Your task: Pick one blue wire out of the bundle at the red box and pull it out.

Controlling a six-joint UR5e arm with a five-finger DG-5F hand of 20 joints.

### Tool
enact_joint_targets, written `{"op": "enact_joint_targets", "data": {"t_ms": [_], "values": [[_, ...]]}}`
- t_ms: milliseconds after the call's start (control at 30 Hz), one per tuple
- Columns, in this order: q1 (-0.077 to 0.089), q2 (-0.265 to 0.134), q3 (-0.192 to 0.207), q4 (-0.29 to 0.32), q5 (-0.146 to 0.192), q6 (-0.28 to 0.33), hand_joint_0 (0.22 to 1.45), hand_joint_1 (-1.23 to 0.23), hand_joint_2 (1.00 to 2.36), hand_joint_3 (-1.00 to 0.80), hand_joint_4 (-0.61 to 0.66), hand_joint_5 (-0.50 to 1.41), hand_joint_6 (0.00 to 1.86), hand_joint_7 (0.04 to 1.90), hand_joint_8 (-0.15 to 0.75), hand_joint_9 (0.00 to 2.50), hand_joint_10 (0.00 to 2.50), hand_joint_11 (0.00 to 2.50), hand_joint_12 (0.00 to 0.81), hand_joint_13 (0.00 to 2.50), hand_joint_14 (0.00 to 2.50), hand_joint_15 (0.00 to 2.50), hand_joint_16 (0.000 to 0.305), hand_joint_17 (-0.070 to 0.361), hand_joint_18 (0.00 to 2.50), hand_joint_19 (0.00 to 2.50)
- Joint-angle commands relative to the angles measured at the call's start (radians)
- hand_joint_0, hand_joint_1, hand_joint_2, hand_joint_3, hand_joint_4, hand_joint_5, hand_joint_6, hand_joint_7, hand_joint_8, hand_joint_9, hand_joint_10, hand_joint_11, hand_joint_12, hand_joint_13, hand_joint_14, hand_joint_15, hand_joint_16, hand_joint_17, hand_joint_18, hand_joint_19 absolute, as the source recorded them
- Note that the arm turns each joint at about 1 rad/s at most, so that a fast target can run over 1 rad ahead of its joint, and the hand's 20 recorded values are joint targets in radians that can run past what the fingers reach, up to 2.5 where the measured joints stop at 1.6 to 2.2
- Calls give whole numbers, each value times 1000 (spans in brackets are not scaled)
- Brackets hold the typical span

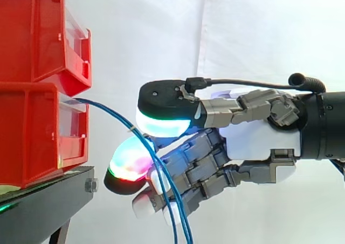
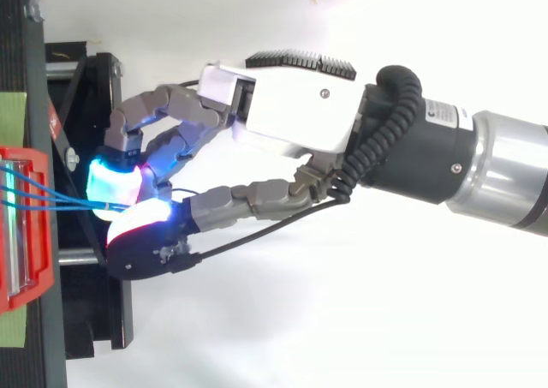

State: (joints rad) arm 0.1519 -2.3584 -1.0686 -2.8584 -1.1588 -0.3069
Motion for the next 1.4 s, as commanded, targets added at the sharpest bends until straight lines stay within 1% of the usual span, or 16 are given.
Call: {"op": "enact_joint_targets", "data": {"t_ms": [0,67,100,133,200,233,267,333,400,533,800,1033,1367], "values": [[-2,1,-1,2,2,0,601,-745,1010,-352,285,-157,778,826,365,918,9,808,411,800,11,423,47,106,753,523],[-2,1,-1,5,2,-5,596,-752,1009,-361,281,-156,778,830,366,919,7,818,410,801,11,421,47,107,755,522],[-2,1,1,30,-2,-9,596,-752,1009,-363,281,-156,779,823,365,919,9,808,410,801,11,420,47,106,755,522],[-2,1,1,30,-2,-9,595,-756,1009,-364,286,-155,779,824,366,918,7,809,410,801,11,420,47,107,755,522],[-2,1,1,57,-2,-11,596,-765,1010,-357,282,-155,780,824,365,918,9,806,411,801,11,417,47,106,756,522],[0,1,1,80,-1,-14,602,-773,1010,-345,271,-155,783,836,366,918,7,818,412,802,11,413,47,106,756,522],[0,1,1,80,-1,-14,605,-778,1011,-337,266,-156,791,833,364,918,10,815,411,801,11,416,47,106,757,521],[5,1,1,111,5,-23,607,-786,1011,-322,259,-159,797,855,365,916,10,810,411,802,13,415,47,106,760,513],[8,1,1,116,5,-31,608,-792,1012,-308,249,-161,801,880,364,904,10,817,413,802,11,414,47,106,762,520],[11,1,-1,114,4,-43,614,-807,1012,-308,255,-177,848,841,361,893,6,842,412,800,11,416,47,106,769,510],[11,1,-1,114,4,-44,611,-814,1013,-303,260,-180,883,814,363,891,8,841,409,798,11,421,47,106,772,518],[9,1,-1,114,2,-43,605,-791,1017,-202,208,-182,906,850,365,896,8,847,410,802,11,413,47,106,776,518],[11,1,-1,111,1,-40,614,-786,1014,-34,111,-175,944,864,403,949,2,856,443,859,11,409,53,120,856,479]]}}
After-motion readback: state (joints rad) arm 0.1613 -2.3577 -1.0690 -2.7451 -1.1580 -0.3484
